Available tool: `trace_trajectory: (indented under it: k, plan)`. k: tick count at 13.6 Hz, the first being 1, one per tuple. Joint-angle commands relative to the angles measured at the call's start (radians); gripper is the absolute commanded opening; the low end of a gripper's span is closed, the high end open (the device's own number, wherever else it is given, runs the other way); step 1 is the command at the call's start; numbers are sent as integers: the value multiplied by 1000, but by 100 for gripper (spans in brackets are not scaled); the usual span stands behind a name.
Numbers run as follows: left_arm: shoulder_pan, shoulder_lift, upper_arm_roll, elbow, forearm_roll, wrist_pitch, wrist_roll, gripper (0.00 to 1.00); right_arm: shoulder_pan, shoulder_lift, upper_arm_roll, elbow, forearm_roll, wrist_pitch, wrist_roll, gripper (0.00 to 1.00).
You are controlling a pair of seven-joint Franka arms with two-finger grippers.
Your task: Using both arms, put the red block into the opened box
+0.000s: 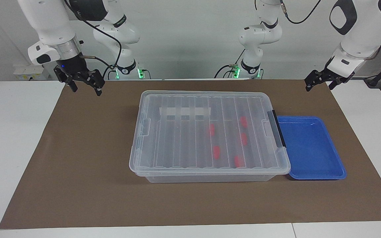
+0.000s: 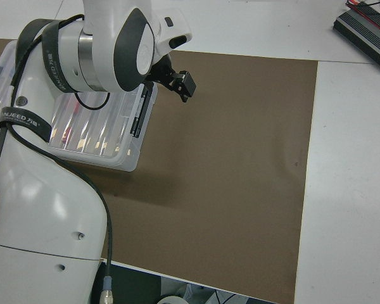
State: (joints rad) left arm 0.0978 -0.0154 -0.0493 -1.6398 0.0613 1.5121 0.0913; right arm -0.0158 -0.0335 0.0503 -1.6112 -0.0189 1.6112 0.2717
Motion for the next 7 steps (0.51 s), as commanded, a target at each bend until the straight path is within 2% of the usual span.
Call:
trace_trajectory:
  k: [1, 7]
  plan:
    - [3, -11, -4, 3, 9, 11, 2, 100, -7, 26, 5, 41, -18, -42, 23, 100]
    - [7, -29, -4, -6, 9, 11, 2, 100, -4, 9, 5, 5, -16, -60, 21, 100]
